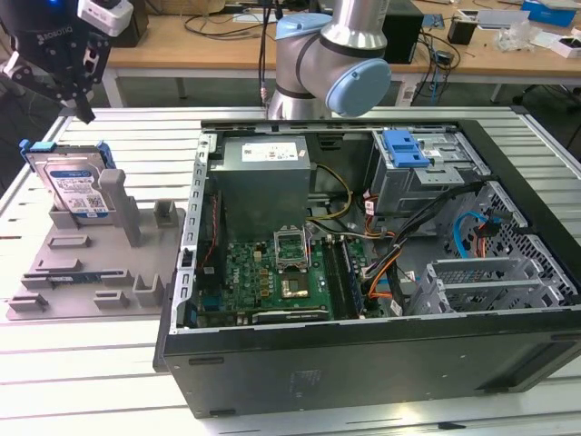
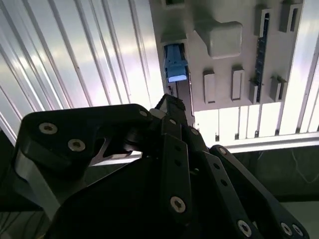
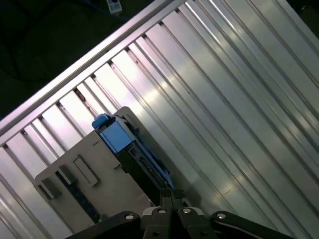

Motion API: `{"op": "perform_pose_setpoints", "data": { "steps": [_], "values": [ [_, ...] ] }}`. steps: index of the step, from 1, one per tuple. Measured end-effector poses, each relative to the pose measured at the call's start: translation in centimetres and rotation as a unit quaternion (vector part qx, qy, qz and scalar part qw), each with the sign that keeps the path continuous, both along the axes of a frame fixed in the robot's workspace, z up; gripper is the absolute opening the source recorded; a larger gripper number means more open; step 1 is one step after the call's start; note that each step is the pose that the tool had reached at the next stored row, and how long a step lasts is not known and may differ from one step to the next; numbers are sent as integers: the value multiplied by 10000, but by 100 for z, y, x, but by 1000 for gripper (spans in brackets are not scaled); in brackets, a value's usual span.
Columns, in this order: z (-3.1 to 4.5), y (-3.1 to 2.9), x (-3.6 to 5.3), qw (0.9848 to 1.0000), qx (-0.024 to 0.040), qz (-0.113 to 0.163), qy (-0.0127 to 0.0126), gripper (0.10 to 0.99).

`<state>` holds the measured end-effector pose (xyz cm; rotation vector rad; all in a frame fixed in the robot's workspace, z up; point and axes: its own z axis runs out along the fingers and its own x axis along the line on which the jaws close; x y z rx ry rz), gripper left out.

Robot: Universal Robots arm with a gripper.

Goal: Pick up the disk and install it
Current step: 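Pick up the disk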

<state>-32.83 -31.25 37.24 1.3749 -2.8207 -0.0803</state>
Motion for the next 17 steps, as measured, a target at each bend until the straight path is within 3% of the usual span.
{"op": "perform_pose_setpoints", "data": {
  "steps": [4,9,13,15,17],
  "values": [
    [-1,0,0,9993,0,379,1,106],
    [-3,0,0,9956,0,936,3,106],
    [-5,0,0,9911,0,1331,5,106],
    [-6,0,0,9882,0,1534,6,106],
    [-7,0,0,9841,0,1778,7,106]
  ]
}}
